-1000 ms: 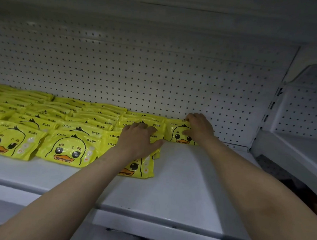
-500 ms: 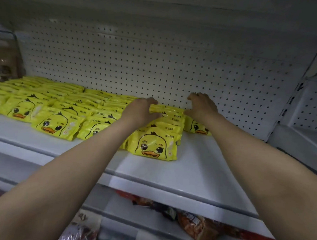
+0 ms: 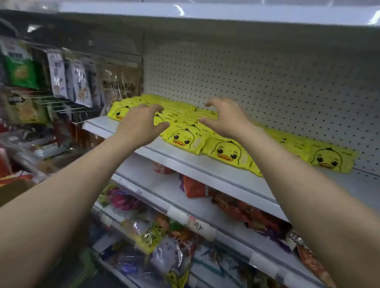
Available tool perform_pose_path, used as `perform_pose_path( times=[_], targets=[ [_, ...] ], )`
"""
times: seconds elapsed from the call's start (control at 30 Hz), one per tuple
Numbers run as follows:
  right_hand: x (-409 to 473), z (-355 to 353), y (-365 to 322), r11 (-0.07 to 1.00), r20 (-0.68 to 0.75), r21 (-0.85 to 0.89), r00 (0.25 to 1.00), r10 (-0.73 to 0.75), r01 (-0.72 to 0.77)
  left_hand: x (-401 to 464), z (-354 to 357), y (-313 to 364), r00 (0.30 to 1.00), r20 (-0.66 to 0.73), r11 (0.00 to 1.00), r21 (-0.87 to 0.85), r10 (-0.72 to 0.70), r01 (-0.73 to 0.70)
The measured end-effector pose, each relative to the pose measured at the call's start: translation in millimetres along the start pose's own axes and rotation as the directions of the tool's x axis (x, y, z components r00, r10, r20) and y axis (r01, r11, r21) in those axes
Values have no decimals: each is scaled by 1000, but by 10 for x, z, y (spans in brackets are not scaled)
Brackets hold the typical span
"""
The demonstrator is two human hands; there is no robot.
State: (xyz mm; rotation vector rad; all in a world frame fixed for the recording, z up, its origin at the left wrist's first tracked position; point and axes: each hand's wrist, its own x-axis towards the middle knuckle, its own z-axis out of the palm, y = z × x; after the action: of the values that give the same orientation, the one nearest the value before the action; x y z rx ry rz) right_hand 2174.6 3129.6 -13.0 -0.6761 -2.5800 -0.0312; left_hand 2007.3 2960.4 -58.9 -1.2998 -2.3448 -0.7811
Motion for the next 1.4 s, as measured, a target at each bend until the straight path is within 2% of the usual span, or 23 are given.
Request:
perform_pose_path(
  times=[0.27, 0.5, 0.8, 1.1, 1.3, 1.4],
  targets=[
    [-92, 369, -1587, 979, 1, 94, 983, -181, 180, -845, -834, -1121, 998, -54, 993, 113, -38, 44],
    [128, 698, -2462, 928, 31, 177, 941, -337, 326, -1053, -1167, -1950, 989, -135, 978, 186, -65, 90],
    [1192, 1477, -3402, 880, -9, 254, 911, -412, 401, -601, -1240, -3283, 980, -135, 943, 278, -149, 182],
    [2456, 2200, -4507, 847, 56, 283, 874, -483, 449, 60, -1361, -4755, 961, -65, 912, 302, -269, 276],
    [2940, 2852, -5100, 862, 152, 285, 868, -473, 420, 307, -1180, -5772, 955, -3, 913, 293, -296, 284],
    [3143, 3219, -5362, 881, 197, 289, 877, -438, 375, 421, -995, -6273, 963, 66, 932, 274, -263, 236]
  ],
)
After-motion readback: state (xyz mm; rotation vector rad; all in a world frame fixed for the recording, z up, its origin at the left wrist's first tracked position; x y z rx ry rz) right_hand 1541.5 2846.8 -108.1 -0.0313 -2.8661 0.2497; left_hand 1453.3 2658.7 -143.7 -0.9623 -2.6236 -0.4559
